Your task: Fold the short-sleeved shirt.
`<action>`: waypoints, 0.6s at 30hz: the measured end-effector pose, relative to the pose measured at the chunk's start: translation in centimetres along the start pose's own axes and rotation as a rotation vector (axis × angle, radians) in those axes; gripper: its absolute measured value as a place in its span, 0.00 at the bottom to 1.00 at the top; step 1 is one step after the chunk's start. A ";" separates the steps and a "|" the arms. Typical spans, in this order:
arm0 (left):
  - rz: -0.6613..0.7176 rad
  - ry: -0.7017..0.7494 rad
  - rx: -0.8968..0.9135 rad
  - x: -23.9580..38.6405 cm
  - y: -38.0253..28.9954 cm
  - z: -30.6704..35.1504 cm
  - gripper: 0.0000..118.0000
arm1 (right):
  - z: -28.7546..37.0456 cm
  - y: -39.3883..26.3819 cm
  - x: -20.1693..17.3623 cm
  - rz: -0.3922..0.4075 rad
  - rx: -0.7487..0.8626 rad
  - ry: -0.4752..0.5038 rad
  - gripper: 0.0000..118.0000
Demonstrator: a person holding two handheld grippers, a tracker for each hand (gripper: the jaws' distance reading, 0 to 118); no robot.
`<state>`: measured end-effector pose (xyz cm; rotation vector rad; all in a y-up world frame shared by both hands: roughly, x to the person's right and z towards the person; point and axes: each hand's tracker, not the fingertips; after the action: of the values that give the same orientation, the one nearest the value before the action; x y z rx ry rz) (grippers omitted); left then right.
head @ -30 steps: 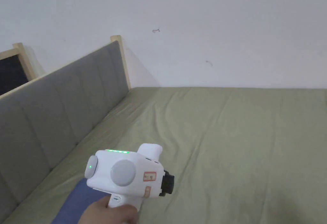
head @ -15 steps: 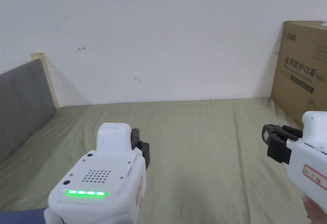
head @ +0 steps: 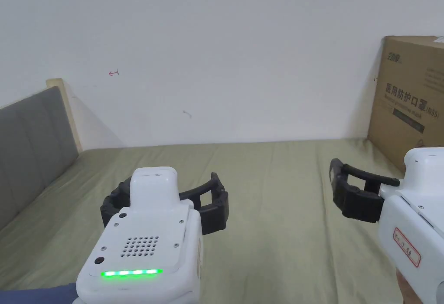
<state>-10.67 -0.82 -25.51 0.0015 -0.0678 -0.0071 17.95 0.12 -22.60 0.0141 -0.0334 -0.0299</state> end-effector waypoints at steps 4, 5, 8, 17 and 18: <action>0.010 -0.009 -0.010 -0.5 -0.3 0.1 0.95 | 0.0 0.5 0.0 0.007 -0.001 0.003 1.00; 0.002 0.004 0.003 -0.5 -0.5 0.2 0.95 | -0.2 0.5 0.1 0.012 -0.005 0.003 1.00; -0.022 0.026 0.024 -0.6 -0.4 0.5 0.95 | -0.2 0.8 0.1 0.014 -0.010 0.000 1.00; -0.040 0.033 0.020 -1.1 0.2 1.0 0.94 | -0.4 0.1 -0.1 -0.010 -0.028 0.014 1.00; -0.043 0.032 0.019 -1.1 0.2 1.0 0.94 | -0.4 0.0 -0.1 -0.009 -0.029 0.013 1.00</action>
<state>-11.82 -0.61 -24.59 0.0225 -0.0363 -0.0496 17.83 0.17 -22.98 -0.0145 -0.0195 -0.0392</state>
